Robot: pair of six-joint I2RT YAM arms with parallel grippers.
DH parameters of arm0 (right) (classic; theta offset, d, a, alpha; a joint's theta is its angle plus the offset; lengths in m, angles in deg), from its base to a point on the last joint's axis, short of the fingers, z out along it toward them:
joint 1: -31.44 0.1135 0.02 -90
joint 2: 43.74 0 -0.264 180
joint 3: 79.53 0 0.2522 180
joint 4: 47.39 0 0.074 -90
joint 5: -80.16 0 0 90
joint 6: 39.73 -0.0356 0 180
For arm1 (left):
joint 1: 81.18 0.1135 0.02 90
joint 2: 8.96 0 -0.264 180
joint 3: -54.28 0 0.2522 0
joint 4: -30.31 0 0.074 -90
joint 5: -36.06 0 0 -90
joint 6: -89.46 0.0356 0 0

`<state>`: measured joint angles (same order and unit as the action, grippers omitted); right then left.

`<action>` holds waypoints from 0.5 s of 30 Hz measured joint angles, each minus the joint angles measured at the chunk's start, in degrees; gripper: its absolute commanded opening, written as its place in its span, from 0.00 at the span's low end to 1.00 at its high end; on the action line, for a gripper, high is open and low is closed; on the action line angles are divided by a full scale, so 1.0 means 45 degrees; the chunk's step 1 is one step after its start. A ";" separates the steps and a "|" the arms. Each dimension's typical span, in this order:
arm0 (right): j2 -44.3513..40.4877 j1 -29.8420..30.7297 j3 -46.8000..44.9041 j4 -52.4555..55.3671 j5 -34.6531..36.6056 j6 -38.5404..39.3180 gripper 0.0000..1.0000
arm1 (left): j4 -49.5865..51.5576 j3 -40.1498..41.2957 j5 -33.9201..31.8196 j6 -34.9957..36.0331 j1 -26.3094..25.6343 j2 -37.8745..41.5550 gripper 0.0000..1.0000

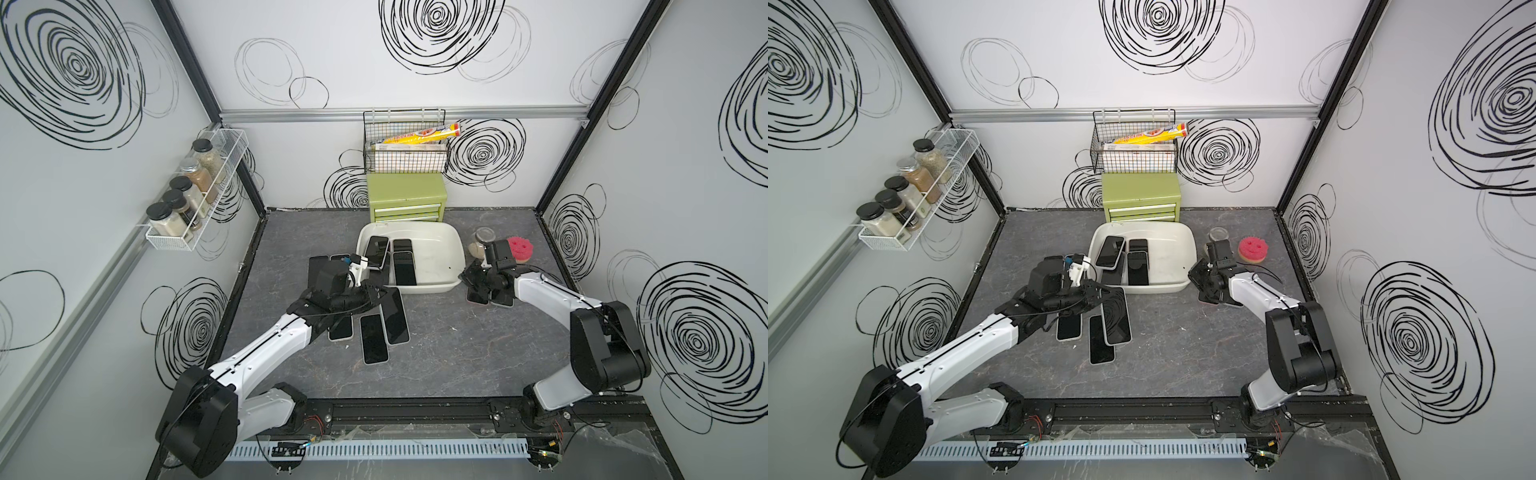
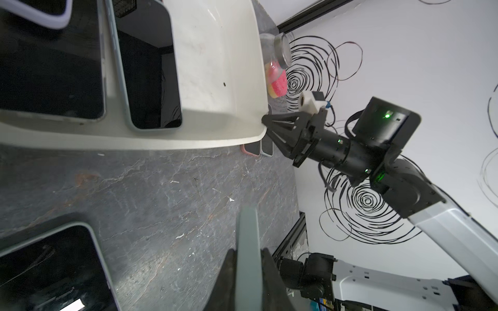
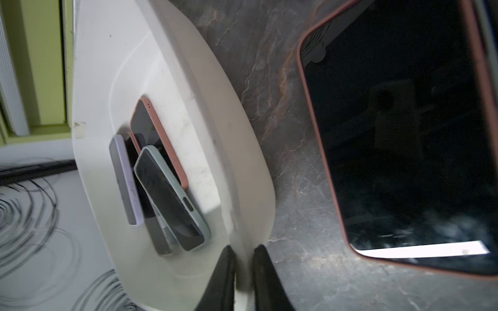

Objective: Take the phone out of the storage box
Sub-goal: Adjust the storage box at the center of the board, then place the phone at the center of the board.

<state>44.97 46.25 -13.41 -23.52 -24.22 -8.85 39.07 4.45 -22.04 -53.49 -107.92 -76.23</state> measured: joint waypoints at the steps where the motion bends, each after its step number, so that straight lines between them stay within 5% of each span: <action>1: -0.0010 0.0000 0.0024 -0.0049 -0.0058 0.0053 0.69 | -0.0243 0.0282 -0.0015 -0.0015 -0.0141 -0.0039 0.00; 8: -0.0491 -0.0083 0.0869 0.0364 -0.0792 0.0942 0.80 | -0.2297 0.1447 -0.0379 -0.0141 -0.1209 -0.1166 0.00; 15: -0.1841 -0.0078 0.1549 0.1739 -0.1579 0.2812 0.68 | -0.3385 0.1428 -0.1559 0.0024 -0.1826 -0.2890 0.00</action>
<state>36.69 45.90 -6.43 -15.69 -31.32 3.81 23.84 10.87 -29.05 -53.38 -116.14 -89.23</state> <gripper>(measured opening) 0.730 0.148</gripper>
